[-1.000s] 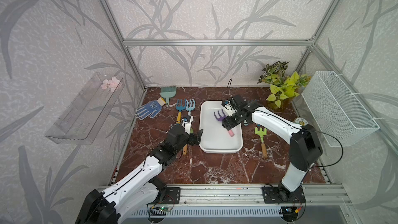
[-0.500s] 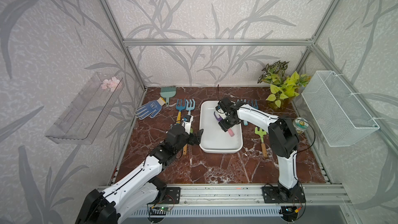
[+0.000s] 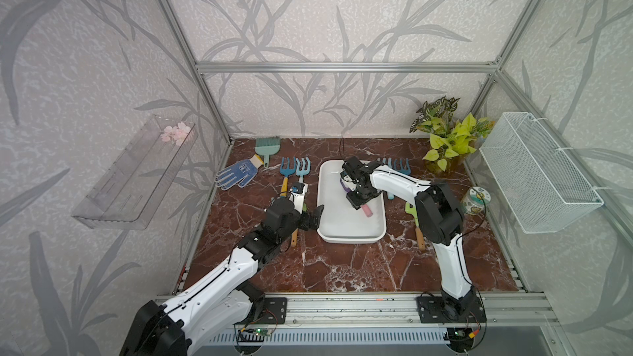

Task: Take the hand rake out of the storage box
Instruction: Pick up the rake from the storage box.

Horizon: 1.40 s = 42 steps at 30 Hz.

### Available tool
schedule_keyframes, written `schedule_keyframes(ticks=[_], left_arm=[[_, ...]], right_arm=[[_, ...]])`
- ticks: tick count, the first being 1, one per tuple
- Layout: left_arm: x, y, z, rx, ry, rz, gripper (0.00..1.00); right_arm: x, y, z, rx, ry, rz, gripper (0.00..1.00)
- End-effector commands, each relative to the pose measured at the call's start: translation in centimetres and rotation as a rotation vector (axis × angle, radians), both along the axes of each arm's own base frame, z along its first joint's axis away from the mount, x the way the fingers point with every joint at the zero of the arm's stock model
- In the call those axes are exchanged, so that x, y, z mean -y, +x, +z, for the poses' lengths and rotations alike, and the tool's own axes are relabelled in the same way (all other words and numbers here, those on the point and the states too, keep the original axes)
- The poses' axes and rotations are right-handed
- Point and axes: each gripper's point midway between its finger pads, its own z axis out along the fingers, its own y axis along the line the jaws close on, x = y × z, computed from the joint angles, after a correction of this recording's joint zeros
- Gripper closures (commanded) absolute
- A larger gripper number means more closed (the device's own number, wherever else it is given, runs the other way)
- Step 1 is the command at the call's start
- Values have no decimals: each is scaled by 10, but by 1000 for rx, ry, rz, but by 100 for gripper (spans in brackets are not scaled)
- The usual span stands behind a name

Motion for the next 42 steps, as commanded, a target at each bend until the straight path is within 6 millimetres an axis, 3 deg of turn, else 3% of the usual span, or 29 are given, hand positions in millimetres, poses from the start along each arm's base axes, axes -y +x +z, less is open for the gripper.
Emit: schedule_keyframes(ticks=[1,12,16,42], left_arm=[[3,1,4,21,-1,-15,0],[4,1,3,18,0,-17,0],[4,1,3,18,0,-16,0],[4,1,3,15,4,-18,0]], right_arm=[[-3,-7,-3,-38,-5,-4,45],[-7,-5,-17,-78,-18,-31,46],[-10,-6,-20,-97,-10,-32,57],[-25,-13,1,-62,128,-23,89]])
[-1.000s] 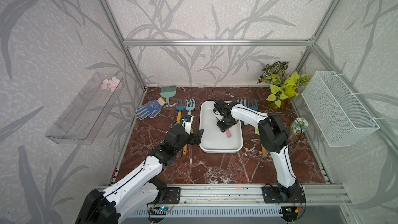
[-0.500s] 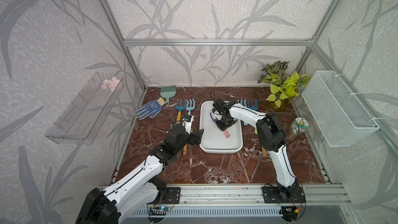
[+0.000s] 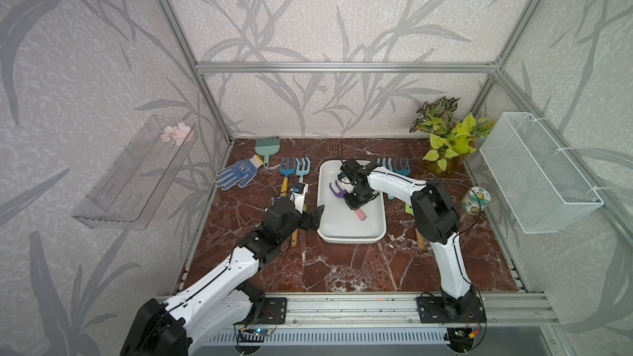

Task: Take the hand rake out of the storage box
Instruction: Pick up the rake from the storage box.

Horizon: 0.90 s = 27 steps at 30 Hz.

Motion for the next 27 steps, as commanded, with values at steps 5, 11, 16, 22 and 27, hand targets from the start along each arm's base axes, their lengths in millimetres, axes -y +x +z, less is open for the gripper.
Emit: schedule_keyframes(ticks=[5,11,16,22,27], left_arm=[[3,1,7,24,0,-14,0],[3,1,6,20,1,-14,0],[2,1,6,21,2,-10,0],[1,0,6,25,0,-8,0],[0,0,6,25,2,-3,0]], right_arm=[[-2,-4,16,24,37,-15,92],[-5,-6,39,86,119,-29,94],[-9,-11,67,131,229,-51,94],[-10,-22,94,157,335,-60,94],[-13,-33,120,180,426,-49,94]])
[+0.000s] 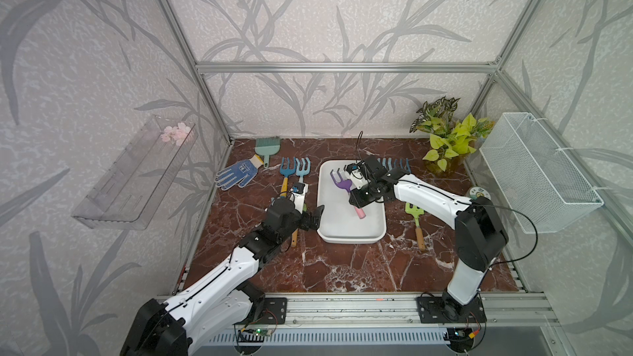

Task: Take the hand rake out of the storage box
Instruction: Pick up the rake from the storage box, then place the rake at the center of the board.

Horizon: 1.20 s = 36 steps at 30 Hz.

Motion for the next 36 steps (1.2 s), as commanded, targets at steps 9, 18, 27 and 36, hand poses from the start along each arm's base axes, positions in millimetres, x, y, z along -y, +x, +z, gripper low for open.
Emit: schedule_keyframes(ticks=[9,18,27,36], left_arm=[[-4,-1,7,29,-1,13,0],[-5,-2,8,40,-11,21,0],[-5,-2,8,39,-10,19,0],[-5,-2,8,39,-11,18,0]], right_arm=[[10,-22,74,123,192,-50,95],[30,-45,88,143,256,-120,96],[72,-63,83,172,158,-225,96],[127,-86,71,186,7,-329,97]])
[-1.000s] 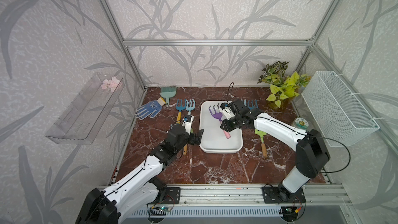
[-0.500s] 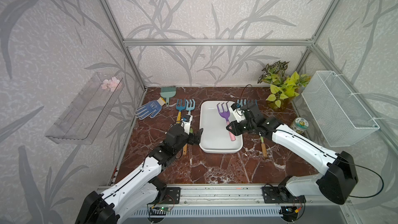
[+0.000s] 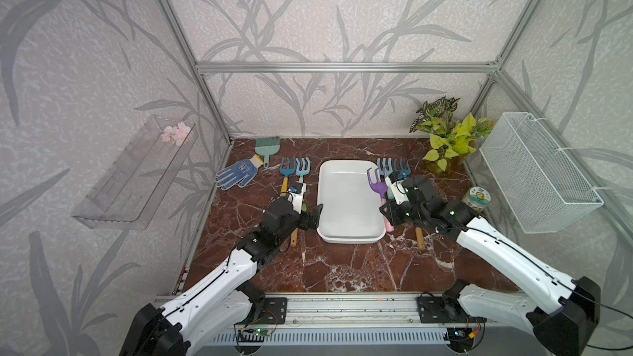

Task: Take the hand rake out of the storage box
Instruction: Place the rake at the center of the board.

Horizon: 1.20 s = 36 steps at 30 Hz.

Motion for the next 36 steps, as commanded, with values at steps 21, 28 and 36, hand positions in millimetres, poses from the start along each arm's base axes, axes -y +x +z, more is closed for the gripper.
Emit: schedule_keyframes(ticks=[21,28,36], left_arm=[[0,-1,1,12,-4,-1,0],[0,0,0,11,-3,-1,0],[0,0,0,11,-4,-1,0]], right_arm=[[79,-32,-61,-185,-371,-165,97],[77,-32,-82,-263,-418,-155,97],[78,-35,-105,-364,-486,-156,98]])
